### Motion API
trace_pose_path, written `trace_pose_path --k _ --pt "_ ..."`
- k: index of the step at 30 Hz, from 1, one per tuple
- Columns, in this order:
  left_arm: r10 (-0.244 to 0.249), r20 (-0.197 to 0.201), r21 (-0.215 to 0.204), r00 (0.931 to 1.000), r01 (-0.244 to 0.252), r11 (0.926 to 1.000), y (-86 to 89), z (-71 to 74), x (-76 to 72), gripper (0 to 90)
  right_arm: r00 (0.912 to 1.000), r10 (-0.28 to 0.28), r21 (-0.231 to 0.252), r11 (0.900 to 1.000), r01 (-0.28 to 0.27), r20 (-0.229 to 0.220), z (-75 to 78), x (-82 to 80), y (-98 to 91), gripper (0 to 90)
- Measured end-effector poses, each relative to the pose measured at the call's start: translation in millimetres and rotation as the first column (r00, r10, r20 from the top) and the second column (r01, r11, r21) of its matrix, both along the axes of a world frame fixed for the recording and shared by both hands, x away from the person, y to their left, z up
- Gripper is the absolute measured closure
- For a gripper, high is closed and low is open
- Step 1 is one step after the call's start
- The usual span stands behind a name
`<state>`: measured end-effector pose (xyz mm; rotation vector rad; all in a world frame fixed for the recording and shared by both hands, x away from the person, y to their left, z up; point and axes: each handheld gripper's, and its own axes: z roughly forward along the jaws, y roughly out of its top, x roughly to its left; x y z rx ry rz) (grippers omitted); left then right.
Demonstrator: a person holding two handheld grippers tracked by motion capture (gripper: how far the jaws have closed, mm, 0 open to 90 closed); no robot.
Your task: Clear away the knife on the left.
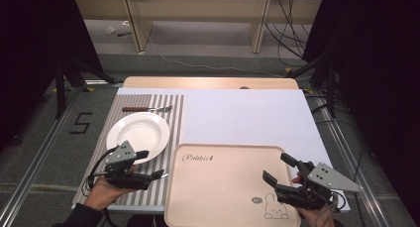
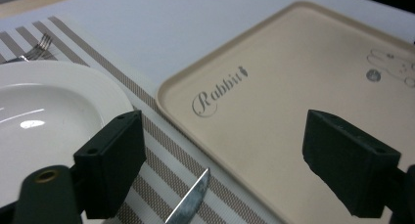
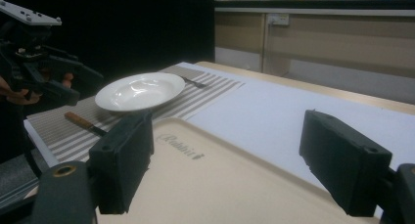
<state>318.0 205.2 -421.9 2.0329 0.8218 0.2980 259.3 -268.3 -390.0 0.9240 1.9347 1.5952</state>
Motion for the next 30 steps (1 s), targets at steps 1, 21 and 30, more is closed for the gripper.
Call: trace_pose_path --k 1,21,30 --pt "-0.008 -0.011 0.025 0.9999 0.009 0.9996 0.7 -1.7 0.0 16.0 1.0000 0.000 0.000 1.0000 0.000 0.000 0.0 0.0 0.0 21.5" --pt "0.035 -0.136 0.355 0.9901 0.016 0.9347 24.8 -24.3 1.5 21.0 1.0000 0.006 -0.006 1.0000 -0.006 -0.005 -0.4 0.2 0.7 21.5" --pt "0.073 -0.167 0.454 0.9832 0.011 0.8909 30.4 -34.1 6.3 24.7 0.9999 0.007 -0.006 1.0000 -0.007 -0.008 -0.5 0.2 0.9 21.5"
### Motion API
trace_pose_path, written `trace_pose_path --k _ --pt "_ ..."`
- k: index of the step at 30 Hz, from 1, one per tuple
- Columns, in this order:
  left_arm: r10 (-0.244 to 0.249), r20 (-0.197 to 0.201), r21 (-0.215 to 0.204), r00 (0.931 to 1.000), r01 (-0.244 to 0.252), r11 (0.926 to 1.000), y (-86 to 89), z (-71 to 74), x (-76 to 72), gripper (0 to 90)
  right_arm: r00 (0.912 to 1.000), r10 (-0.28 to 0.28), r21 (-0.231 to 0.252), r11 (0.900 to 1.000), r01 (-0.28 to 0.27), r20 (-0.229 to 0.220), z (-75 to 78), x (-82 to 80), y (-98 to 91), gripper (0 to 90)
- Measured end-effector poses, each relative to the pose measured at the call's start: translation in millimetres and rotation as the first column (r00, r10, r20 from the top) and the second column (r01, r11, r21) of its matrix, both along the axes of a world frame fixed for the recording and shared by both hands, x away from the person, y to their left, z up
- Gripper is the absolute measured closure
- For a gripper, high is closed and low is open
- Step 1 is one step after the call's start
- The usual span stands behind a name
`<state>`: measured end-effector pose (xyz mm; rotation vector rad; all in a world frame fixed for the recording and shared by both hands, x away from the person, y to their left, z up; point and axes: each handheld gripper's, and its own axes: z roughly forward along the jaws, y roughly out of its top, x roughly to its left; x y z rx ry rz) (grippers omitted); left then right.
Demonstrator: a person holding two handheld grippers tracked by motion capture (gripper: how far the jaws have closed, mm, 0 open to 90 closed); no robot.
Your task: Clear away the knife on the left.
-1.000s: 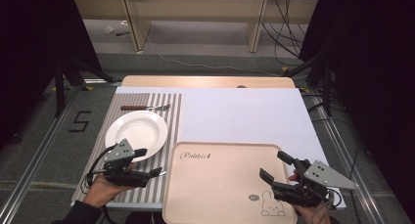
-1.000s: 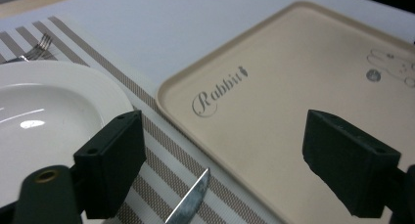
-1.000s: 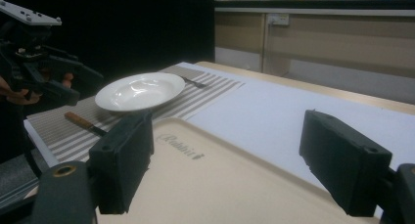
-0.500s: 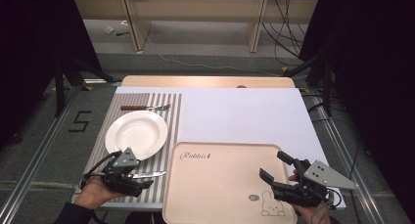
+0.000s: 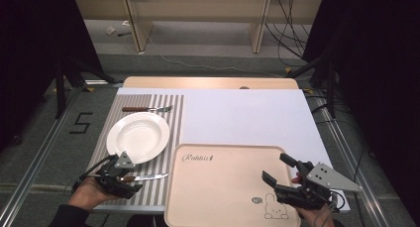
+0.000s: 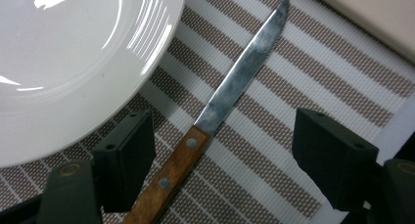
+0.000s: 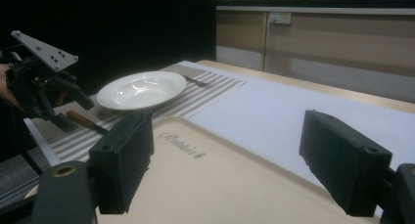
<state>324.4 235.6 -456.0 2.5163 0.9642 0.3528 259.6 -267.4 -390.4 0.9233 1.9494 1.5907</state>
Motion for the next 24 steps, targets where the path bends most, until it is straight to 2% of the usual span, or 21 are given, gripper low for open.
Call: trace_pose_path --k 7,10,12,24 --pt "0.014 -0.027 0.056 0.9995 -0.012 0.9983 7.6 -5.3 8.5 28.1 1.0000 0.001 0.001 1.0000 -0.001 0.002 -0.4 0.5 0.6 21.5" --pt "0.033 -0.039 0.064 0.9987 -0.031 0.9975 10.1 -7.1 13.9 30.9 1.0000 0.001 0.001 1.0000 -0.001 0.002 -0.3 0.8 0.4 21.5" --pt "0.031 -0.053 0.056 0.9981 -0.028 0.9980 10.9 -7.9 15.1 32.4 1.0000 0.000 0.000 1.0000 0.000 0.003 -0.3 0.6 0.5 21.5" --pt "0.037 -0.100 0.079 0.9943 -0.029 0.9965 8.9 -8.9 20.9 44.0 1.0000 0.002 -0.003 1.0000 -0.002 0.004 -0.8 1.2 1.2 21.6"
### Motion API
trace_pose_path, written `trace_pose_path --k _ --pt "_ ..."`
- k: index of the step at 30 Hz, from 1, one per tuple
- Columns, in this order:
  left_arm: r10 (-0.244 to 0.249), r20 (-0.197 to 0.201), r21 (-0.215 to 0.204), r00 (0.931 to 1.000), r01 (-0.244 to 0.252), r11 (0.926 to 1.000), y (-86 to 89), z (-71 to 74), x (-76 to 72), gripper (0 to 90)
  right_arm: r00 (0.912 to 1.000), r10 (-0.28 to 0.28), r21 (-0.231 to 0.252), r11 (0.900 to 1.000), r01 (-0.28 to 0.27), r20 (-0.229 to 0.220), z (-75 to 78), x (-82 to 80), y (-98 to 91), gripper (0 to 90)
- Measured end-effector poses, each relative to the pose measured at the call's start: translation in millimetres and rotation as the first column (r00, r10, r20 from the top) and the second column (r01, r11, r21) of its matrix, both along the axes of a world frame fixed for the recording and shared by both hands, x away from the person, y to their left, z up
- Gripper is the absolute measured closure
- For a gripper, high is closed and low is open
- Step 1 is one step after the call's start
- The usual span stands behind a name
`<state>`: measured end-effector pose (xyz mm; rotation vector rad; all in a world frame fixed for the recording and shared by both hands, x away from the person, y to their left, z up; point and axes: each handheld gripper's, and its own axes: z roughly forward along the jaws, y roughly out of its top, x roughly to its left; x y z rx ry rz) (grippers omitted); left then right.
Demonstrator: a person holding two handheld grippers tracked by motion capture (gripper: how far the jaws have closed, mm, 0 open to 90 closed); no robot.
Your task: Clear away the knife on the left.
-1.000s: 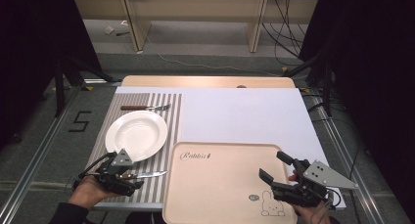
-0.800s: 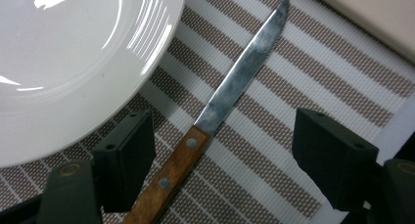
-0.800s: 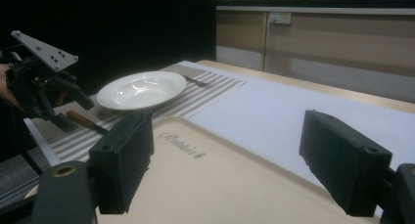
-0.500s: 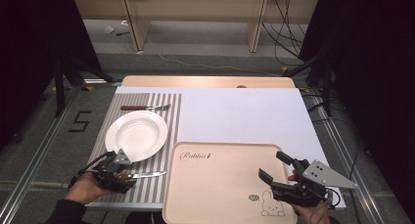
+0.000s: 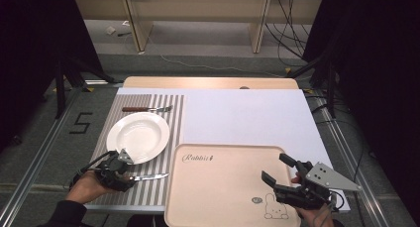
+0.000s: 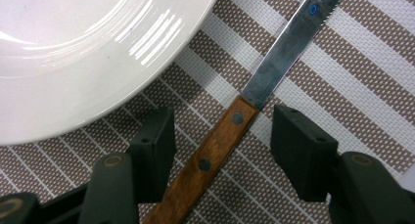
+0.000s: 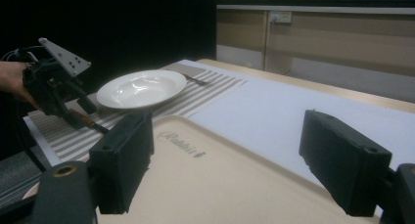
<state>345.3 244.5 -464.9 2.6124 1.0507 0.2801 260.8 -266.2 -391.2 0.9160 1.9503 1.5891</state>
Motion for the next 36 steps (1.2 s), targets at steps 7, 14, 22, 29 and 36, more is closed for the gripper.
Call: trace_pose_path --k 7,14,22,29,36 --pt "0.026 -0.052 -0.007 0.9983 -0.027 0.9996 -0.8 -0.2 1.5 50.9 1.0000 -0.001 -0.002 1.0000 0.001 -0.001 0.0 0.0 -0.1 21.6" --pt "0.071 -0.103 -0.002 0.9921 -0.072 0.9974 -0.4 1.2 3.2 57.2 1.0000 0.000 -0.003 1.0000 0.000 -0.003 0.0 -0.2 0.2 21.6" --pt "0.077 -0.131 0.026 0.9883 -0.074 0.9969 -4.4 3.0 3.9 66.0 1.0000 0.002 -0.008 1.0000 -0.002 -0.005 0.0 -0.2 0.3 21.6" --pt "0.072 -0.143 0.038 0.9871 -0.067 0.9970 -6.6 3.6 3.6 73.5 1.0000 0.002 -0.007 1.0000 -0.002 -0.005 0.0 -0.1 0.4 21.7" --pt "0.062 -0.134 0.020 0.9890 -0.060 0.9980 -4.6 3.7 2.0 76.5 1.0000 0.002 -0.009 1.0000 -0.002 -0.004 0.1 -0.3 0.3 21.7"
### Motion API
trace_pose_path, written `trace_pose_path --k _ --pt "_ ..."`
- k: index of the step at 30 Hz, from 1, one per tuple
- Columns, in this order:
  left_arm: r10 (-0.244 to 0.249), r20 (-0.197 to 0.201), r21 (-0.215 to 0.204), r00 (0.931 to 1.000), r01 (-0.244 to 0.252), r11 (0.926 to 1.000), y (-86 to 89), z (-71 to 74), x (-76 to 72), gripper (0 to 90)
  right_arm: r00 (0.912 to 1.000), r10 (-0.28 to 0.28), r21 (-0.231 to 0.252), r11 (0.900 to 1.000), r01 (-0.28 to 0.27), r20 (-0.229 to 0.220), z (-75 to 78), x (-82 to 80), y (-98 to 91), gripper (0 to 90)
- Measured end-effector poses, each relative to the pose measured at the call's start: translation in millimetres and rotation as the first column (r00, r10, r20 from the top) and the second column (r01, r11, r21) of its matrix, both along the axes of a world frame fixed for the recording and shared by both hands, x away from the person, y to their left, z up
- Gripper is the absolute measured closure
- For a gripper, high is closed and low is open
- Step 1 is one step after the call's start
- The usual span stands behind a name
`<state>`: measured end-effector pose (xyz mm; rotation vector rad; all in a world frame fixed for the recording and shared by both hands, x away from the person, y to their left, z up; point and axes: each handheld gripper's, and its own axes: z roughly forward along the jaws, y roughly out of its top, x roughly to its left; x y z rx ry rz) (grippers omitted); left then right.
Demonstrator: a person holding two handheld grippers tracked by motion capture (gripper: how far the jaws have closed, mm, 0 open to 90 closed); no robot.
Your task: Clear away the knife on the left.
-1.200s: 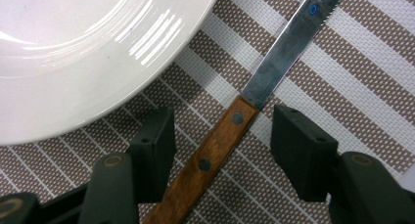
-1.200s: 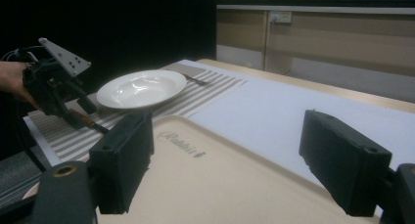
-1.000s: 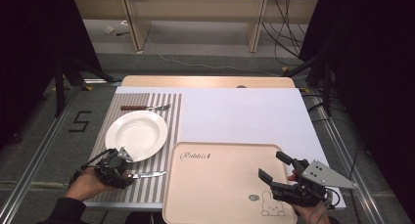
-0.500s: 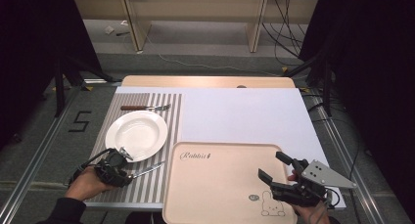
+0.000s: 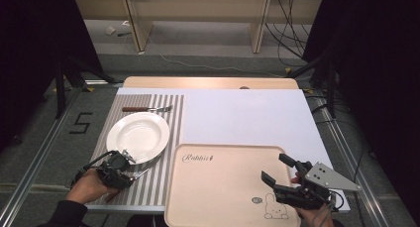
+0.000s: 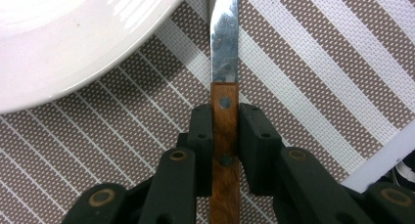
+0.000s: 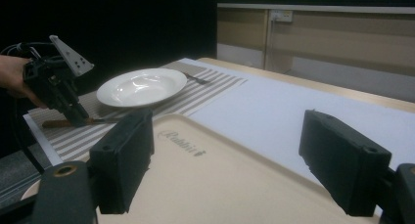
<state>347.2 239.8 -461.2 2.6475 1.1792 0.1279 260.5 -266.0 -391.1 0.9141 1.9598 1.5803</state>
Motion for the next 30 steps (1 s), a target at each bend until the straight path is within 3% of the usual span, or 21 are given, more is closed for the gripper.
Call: trace_pose_path --k 7,14,23,30 --pt "0.041 0.021 -0.064 0.9989 -0.040 0.9971 5.5 5.2 -2.9 76.9 1.0000 0.000 0.001 1.0000 0.000 0.002 0.1 0.0 -0.3 21.7" --pt "0.021 0.016 -0.102 0.9997 -0.019 0.9946 -0.1 10.2 -11.0 76.8 1.0000 -0.001 0.004 1.0000 0.001 0.001 -0.1 0.0 -0.2 21.8" --pt "0.003 0.008 -0.115 1.0000 -0.003 0.9934 -3.1 11.6 -13.8 76.8 1.0000 -0.001 0.005 1.0000 0.001 0.001 -0.1 0.0 -0.4 21.7" --pt "0.014 0.038 -0.147 0.9992 -0.008 0.9891 -6.1 18.0 -15.9 76.8 1.0000 -0.001 0.004 1.0000 0.001 0.001 0.0 -0.1 -0.5 21.7"
